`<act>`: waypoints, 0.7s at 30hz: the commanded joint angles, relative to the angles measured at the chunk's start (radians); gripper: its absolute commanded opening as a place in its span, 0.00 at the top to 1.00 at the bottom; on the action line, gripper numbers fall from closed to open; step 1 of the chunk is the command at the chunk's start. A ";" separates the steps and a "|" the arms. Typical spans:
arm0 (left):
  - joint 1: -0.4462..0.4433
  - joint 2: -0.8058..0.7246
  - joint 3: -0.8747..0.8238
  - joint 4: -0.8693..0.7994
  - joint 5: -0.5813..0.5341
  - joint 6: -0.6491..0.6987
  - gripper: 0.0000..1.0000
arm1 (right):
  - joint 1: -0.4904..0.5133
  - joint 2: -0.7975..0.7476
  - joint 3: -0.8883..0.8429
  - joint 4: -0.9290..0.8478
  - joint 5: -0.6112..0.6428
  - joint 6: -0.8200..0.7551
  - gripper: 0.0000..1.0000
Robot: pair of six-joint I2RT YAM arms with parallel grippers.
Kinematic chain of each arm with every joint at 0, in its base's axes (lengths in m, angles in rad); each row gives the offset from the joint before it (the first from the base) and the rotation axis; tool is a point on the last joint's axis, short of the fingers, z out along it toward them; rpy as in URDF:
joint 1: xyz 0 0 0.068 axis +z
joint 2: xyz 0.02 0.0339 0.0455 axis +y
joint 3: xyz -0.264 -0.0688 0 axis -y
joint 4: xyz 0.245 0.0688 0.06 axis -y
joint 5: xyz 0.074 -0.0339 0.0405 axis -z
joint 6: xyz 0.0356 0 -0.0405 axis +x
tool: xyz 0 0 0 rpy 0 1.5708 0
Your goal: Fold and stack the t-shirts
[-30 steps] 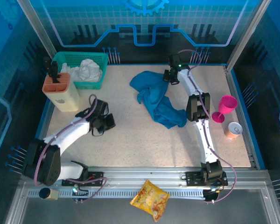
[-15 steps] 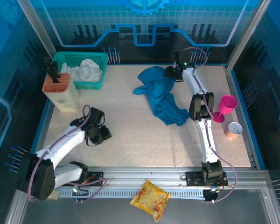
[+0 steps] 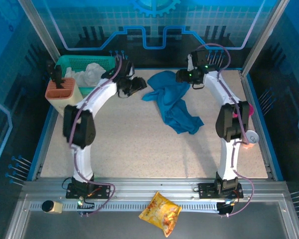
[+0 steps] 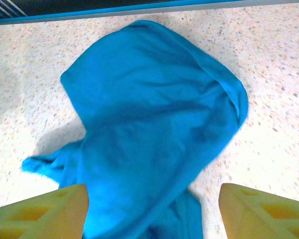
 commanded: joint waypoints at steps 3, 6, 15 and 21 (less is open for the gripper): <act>0.001 0.355 0.450 -0.159 0.025 0.067 0.48 | 0.029 -0.177 -0.268 0.081 -0.021 -0.014 0.33; 0.011 0.521 0.651 -0.161 0.014 0.074 0.51 | 0.048 -0.273 -0.415 0.117 -0.040 -0.001 0.36; 0.008 0.672 0.724 -0.015 -0.023 0.060 0.51 | 0.131 -0.447 -0.698 0.202 -0.063 0.082 0.40; -0.020 0.704 0.718 -0.030 -0.014 0.043 0.62 | 0.197 -0.393 -0.681 0.189 -0.010 0.104 0.42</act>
